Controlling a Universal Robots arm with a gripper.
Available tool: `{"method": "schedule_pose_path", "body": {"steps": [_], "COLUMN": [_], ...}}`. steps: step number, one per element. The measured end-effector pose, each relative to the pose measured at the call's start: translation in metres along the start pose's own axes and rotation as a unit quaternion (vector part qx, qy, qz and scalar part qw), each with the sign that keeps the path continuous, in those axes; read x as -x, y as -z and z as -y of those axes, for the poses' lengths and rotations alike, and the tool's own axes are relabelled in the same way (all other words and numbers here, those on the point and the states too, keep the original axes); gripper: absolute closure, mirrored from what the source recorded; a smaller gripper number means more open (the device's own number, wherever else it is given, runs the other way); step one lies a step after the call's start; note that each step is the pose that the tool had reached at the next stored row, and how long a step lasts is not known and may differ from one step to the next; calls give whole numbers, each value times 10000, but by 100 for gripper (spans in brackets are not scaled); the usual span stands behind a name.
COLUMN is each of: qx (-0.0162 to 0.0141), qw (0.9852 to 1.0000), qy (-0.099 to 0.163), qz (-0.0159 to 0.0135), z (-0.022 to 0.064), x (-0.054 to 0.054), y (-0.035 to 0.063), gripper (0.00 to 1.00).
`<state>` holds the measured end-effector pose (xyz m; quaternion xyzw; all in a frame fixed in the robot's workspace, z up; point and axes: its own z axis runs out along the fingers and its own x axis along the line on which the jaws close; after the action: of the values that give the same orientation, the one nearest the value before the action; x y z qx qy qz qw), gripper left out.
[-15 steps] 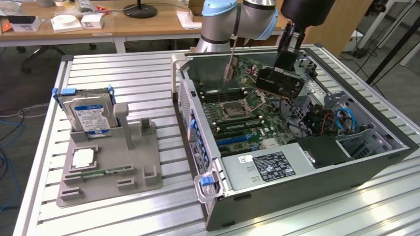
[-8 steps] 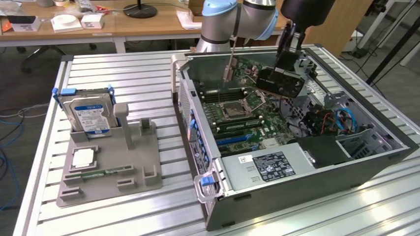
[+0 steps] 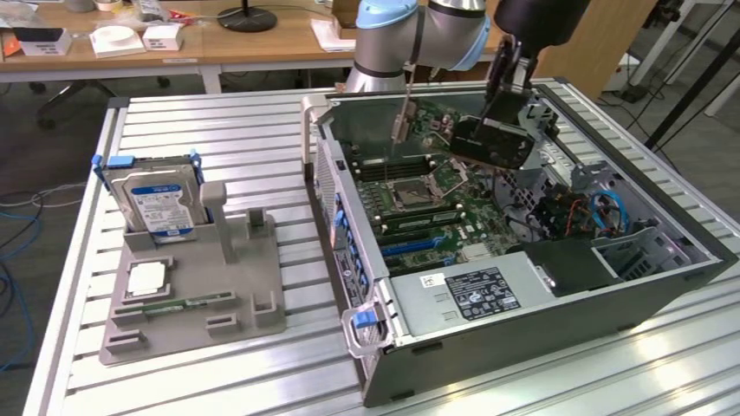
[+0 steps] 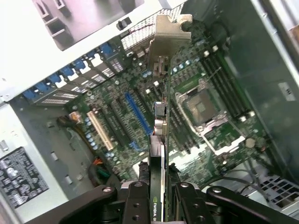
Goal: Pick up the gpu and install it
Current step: 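Insert the gpu into the slot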
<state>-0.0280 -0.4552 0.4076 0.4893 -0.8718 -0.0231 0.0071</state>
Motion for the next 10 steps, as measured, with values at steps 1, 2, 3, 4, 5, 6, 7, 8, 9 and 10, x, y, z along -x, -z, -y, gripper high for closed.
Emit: {"method": "schedule_pose_path", "body": {"steps": [1,2,3,4,5,6,7,8,9,10], "qx": [28,56,86,120,157,200,246,292,329,341], "qw": [10000,9999,9999,9997,9995,9992,9988,9984,9979,9978], "qy": [18,36,55,73,87,99,111,125,147,175], "qz": [44,90,138,192,252,322,399,474,532,546], "z": [0,0,0,0,0,0,0,0,1,0], "x": [0,0,0,0,0,0,0,0,0,0], "y": [0,0,0,0,0,0,0,-1,0,-1], "gripper": [74,74,74,74,74,74,74,74,74,74]}}
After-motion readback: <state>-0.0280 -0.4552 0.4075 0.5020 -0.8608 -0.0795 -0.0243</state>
